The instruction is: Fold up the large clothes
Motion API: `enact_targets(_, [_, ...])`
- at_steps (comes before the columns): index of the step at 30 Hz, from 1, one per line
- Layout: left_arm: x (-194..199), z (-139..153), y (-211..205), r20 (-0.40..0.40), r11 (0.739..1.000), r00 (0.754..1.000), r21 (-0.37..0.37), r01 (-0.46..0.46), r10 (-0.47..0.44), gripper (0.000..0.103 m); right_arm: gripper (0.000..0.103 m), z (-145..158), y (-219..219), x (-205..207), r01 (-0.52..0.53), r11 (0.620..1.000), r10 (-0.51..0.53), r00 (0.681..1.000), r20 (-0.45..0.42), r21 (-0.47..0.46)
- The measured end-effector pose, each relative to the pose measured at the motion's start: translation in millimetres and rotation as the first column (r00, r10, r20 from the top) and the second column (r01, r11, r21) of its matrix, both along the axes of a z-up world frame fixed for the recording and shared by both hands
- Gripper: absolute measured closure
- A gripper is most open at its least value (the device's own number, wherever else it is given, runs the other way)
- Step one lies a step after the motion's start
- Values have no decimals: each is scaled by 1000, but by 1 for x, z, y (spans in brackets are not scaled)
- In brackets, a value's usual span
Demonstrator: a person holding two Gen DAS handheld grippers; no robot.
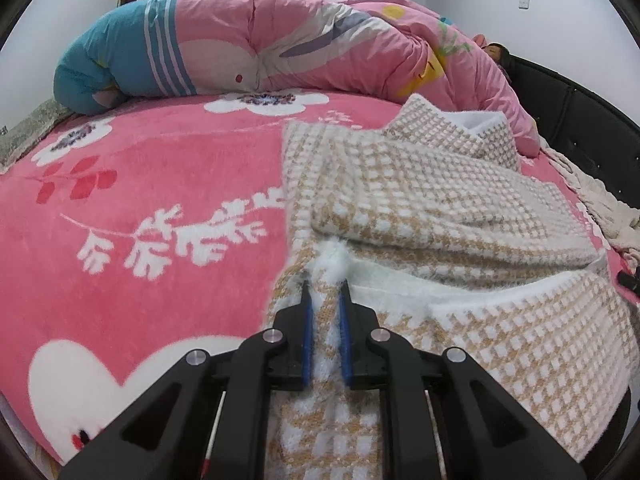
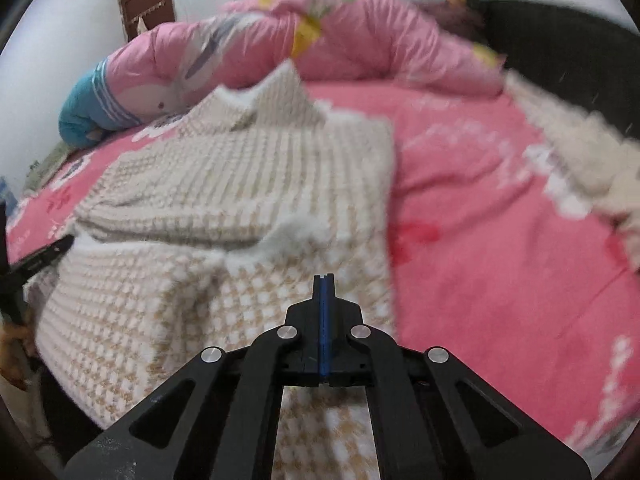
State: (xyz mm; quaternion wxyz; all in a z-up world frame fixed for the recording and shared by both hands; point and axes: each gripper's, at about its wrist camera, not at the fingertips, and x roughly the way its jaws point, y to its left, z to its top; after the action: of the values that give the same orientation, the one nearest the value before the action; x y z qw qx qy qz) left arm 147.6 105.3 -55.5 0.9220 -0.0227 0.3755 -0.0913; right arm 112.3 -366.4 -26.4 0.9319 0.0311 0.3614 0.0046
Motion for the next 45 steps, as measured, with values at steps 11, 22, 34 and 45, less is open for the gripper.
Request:
enact_targets(11, [7,-2,1,-19,1000,1000,-3,9,-9,91,51,-7,-15,36,-56,997,62,992,-110,59])
enact_targets(22, [-2,18,0,56,1000,998,-10,20,-20,92,98,-2,-2,25,-61,998,62,993,-98,8])
enact_targets(34, [13,0,-10,25,997,999,70,19,-20,89,93,-38,-14,45,22,1000,-19,986,-165,19])
enact_targets(45, [14,2,-9,16,996,1000,86,15,-17,89,66,26,44,6,-306,938,309,951,7,161])
